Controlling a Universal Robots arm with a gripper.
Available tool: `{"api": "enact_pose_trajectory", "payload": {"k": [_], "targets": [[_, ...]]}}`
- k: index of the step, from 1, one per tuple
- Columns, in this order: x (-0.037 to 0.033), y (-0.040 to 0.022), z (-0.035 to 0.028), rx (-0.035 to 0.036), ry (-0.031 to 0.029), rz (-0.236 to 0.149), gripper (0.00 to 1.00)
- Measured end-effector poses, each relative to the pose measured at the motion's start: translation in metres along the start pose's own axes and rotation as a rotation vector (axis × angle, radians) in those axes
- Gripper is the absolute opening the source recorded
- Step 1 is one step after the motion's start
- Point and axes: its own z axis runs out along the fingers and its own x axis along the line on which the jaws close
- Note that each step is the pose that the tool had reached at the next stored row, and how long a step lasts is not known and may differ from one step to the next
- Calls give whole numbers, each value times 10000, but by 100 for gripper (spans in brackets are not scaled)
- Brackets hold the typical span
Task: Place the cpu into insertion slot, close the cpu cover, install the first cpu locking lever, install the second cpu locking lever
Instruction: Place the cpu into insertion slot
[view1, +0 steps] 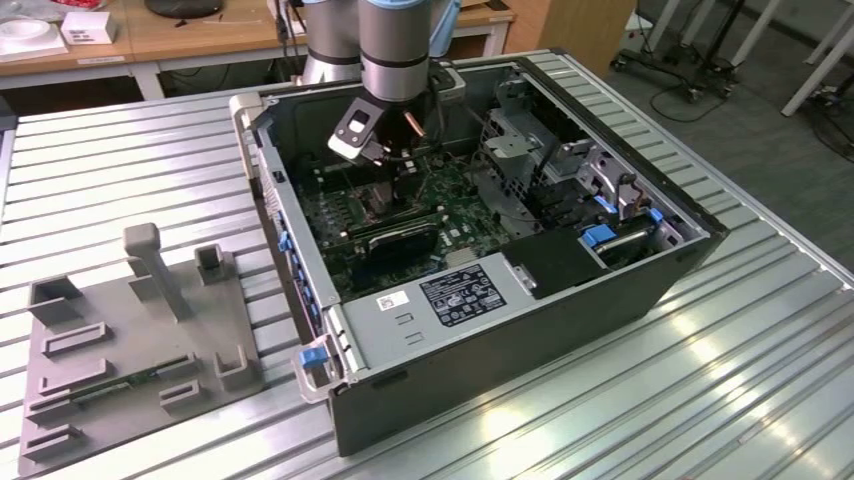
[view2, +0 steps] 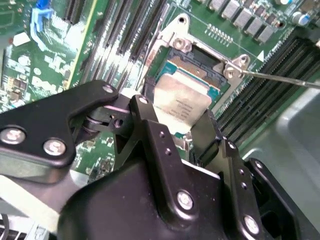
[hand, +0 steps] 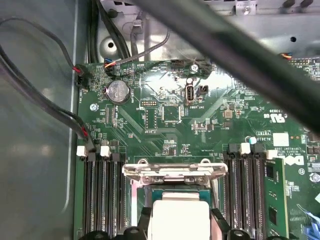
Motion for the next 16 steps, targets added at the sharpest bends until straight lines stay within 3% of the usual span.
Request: {"api": "enact_pose_trajectory", "payload": {"k": [16], "targets": [[-2, -11, 67, 1, -2, -2, 54]]}}
